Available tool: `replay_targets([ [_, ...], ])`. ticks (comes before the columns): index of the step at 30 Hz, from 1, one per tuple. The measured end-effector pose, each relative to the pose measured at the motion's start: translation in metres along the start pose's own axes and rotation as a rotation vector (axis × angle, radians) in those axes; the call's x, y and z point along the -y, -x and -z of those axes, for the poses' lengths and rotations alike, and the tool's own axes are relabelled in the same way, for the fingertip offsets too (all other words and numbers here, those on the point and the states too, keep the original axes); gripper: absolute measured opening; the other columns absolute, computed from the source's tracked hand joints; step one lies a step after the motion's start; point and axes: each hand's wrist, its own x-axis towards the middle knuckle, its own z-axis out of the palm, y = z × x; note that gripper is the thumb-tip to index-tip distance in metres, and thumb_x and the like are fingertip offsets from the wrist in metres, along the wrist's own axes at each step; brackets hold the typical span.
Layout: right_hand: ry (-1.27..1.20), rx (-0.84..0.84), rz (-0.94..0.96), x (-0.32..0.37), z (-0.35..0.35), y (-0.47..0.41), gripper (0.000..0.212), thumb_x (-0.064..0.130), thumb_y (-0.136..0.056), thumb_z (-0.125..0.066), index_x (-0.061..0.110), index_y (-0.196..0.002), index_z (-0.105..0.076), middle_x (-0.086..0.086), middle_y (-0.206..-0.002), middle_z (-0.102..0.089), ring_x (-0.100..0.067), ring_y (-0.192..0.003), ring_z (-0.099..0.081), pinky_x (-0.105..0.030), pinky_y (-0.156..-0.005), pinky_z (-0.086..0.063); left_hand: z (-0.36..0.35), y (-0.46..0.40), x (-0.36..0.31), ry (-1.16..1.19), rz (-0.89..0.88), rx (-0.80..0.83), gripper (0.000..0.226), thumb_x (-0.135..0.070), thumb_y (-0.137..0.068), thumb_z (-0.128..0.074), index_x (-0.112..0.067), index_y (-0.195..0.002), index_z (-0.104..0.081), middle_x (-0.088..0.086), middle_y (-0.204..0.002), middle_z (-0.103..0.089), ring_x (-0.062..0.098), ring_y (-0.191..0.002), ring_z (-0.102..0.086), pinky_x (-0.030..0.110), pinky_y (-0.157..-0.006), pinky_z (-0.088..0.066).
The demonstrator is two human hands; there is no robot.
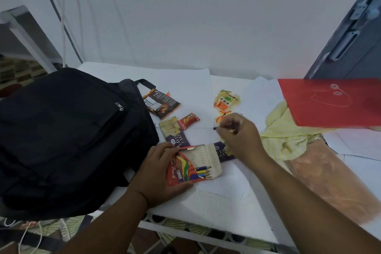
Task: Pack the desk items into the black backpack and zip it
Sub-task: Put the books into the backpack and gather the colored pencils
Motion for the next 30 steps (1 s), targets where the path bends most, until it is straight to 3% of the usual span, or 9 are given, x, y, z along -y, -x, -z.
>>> replay_targets([
  [2,0.075,0.107,0.141,0.000,-0.010,0.019,0.016,0.015,-0.079,-0.081,0.025,-0.074,-0.069,0.013,-0.075,-0.069,0.000,-0.075,-0.063,-0.017,-0.067,-0.049,0.000,0.000,0.000,-0.004,-0.005,-0.001,0.099,-0.086,-0.070,-0.062,-0.025,-0.145,-0.044,-0.010,-0.146,-0.038,0.005,-0.126,-0.036,0.030,-0.104,-0.044],
  [4,0.231,0.203,0.286,-0.007,-0.016,0.029,0.009,0.038,-0.076,-0.081,0.030,-0.076,-0.076,0.018,-0.074,-0.068,-0.004,-0.077,-0.062,-0.028,-0.071,-0.052,0.000,0.000,0.000,-0.011,-0.011,-0.006,0.098,-0.086,-0.070,-0.063,-0.024,-0.145,-0.045,-0.009,-0.145,-0.039,0.006,-0.125,-0.037,0.031,-0.104,-0.045],
  [7,0.484,0.329,0.395,-0.024,-0.014,0.029,0.023,0.055,-0.077,-0.070,0.035,-0.084,-0.079,0.020,-0.081,-0.066,-0.008,-0.087,-0.058,-0.045,-0.084,-0.043,0.000,0.000,-0.001,-0.021,-0.023,-0.021,0.097,-0.085,-0.070,-0.063,-0.023,-0.143,-0.047,-0.008,-0.143,-0.041,0.008,-0.124,-0.039,0.033,-0.104,-0.046],
  [9,0.563,0.378,0.399,-0.031,-0.010,0.031,0.021,0.051,-0.082,-0.064,0.037,-0.087,-0.080,0.019,-0.088,-0.061,-0.011,-0.097,-0.053,-0.047,-0.093,-0.032,0.000,0.000,-0.001,-0.021,-0.030,-0.030,0.097,-0.086,-0.071,-0.062,-0.022,-0.142,-0.049,-0.007,-0.143,-0.042,0.009,-0.125,-0.040,0.035,-0.104,-0.046],
  [14,0.677,0.301,0.543,-0.031,-0.012,0.036,0.014,0.033,-0.079,-0.069,0.037,-0.085,-0.080,0.013,-0.084,-0.057,-0.015,-0.093,-0.047,-0.040,-0.086,-0.025,-0.001,0.001,0.000,-0.027,-0.018,-0.026,0.100,-0.089,-0.070,-0.058,-0.022,-0.144,-0.047,-0.006,-0.145,-0.040,0.010,-0.127,-0.038,0.036,-0.104,-0.046],
  [17,0.764,0.375,0.613,-0.019,-0.019,0.041,0.032,0.012,-0.076,-0.072,0.037,-0.096,-0.079,0.012,-0.083,-0.066,-0.021,-0.087,-0.056,-0.043,-0.079,-0.027,-0.001,0.001,0.000,-0.025,0.004,-0.013,0.102,-0.091,-0.069,-0.056,-0.024,-0.145,-0.045,-0.007,-0.144,-0.039,0.008,-0.126,-0.037,0.036,-0.104,-0.048],
  [19,0.821,0.448,0.608,-0.010,-0.024,0.045,0.041,0.010,-0.084,-0.059,0.036,-0.113,-0.072,0.008,-0.093,-0.070,-0.024,-0.094,-0.056,-0.041,-0.080,-0.023,-0.002,0.002,-0.001,-0.029,0.004,-0.018,0.102,-0.090,-0.069,-0.057,-0.024,-0.145,-0.045,-0.008,-0.143,-0.039,0.007,-0.125,-0.037,0.035,-0.104,-0.048],
  [24,0.383,0.460,0.464,-0.009,-0.025,0.054,0.048,0.009,-0.096,-0.046,0.025,-0.140,-0.056,0.003,-0.108,-0.073,-0.018,-0.096,-0.061,-0.044,-0.084,-0.048,0.000,0.003,-0.004,-0.014,0.011,-0.042,0.101,-0.090,-0.071,-0.053,-0.021,-0.145,-0.045,-0.008,-0.142,-0.039,0.004,-0.122,-0.035,0.029,-0.102,-0.045],
  [30,0.189,0.396,0.435,0.000,-0.013,0.048,0.050,0.000,-0.099,-0.046,0.026,-0.140,-0.056,-0.001,-0.099,-0.072,-0.008,-0.091,-0.067,-0.022,-0.081,-0.054,0.003,0.007,-0.009,-0.007,-0.013,-0.112,0.096,-0.086,-0.075,-0.054,-0.017,-0.142,-0.049,-0.008,-0.138,-0.038,0.004,-0.119,-0.035,0.029,-0.097,-0.046],
])
